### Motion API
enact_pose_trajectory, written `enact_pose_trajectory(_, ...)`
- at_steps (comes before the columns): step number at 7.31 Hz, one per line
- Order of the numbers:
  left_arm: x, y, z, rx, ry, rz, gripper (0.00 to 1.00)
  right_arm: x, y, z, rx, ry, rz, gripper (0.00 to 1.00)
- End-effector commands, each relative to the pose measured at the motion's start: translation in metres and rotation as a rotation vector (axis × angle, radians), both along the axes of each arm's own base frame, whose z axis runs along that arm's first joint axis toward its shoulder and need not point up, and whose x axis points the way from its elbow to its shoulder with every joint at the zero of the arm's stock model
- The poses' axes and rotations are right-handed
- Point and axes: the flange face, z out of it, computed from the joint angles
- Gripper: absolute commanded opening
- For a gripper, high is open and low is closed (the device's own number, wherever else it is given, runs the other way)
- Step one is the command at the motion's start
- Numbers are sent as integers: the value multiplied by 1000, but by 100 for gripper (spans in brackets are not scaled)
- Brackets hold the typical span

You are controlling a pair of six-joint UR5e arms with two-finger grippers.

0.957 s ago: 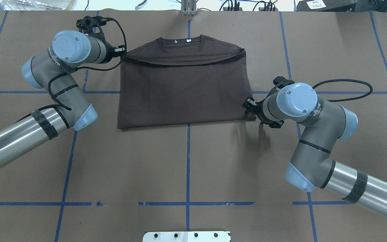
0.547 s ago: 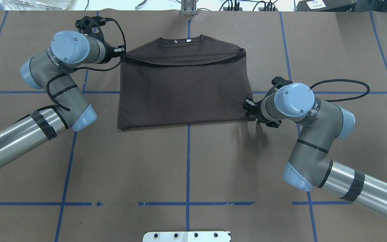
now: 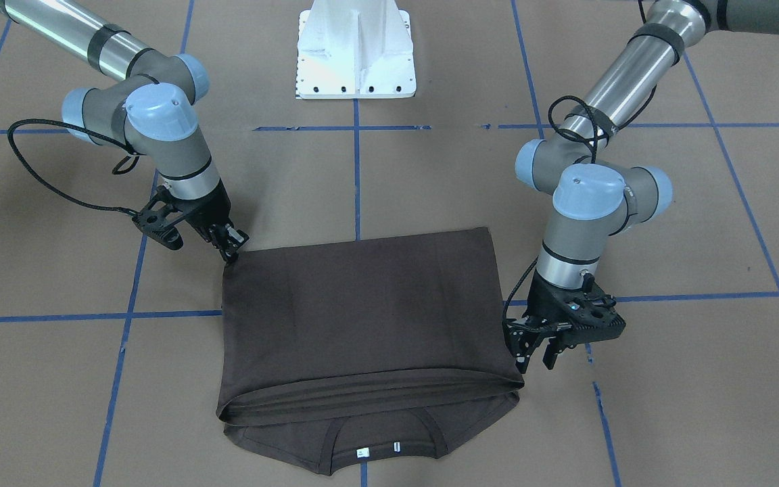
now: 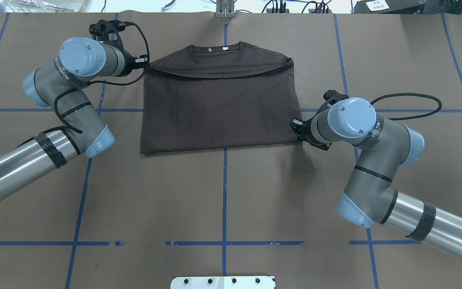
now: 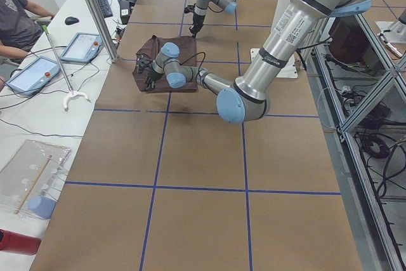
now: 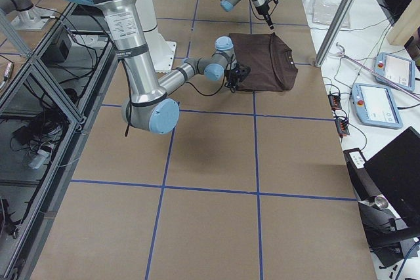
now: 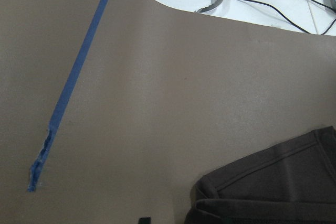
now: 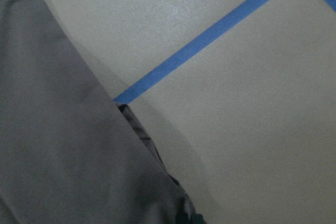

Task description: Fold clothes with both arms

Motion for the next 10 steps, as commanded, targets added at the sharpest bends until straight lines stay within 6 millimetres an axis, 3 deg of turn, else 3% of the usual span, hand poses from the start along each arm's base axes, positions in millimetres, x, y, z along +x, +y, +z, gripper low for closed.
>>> enact_pose_trajectory(1, -34, 37, -9, 38, 51, 10, 53, 40, 41, -19, 2, -76, -54, 0)
enact_pose_trajectory(3, -52, 74, -24, 19, 144, 126, 54, 93, 168, -44, -34, -173, -281, 0)
enact_pose_trajectory(4, -62, 105, -40, -63, 204, 199, 54, 92, 210, -43, -104, -190, -381, 0)
enact_pose_trajectory(5, -61, 122, -50, -114, 250, 295, 54, 70, 254, -34, -132, -167, -487, 0)
enact_pose_trajectory(6, -53, 131, -56, -144, 276, 292, 54, 57, 284, -27, -143, -147, -554, 21)
enact_pose_trajectory(7, -33, 149, -57, -216, 312, 285, 57, 54, 288, -28, -137, -147, -558, 99)
enact_pose_trajectory(8, -14, 169, -52, -269, 323, 297, 58, 58, 279, -31, -131, -155, -536, 100)
enact_pose_trajectory(9, 7, 204, -57, -315, 351, 278, 59, 72, 249, -35, -121, -167, -464, 100)
enact_pose_trajectory(10, 27, 232, -46, -336, 337, 274, 61, 87, 216, -32, -115, -166, -384, 100)
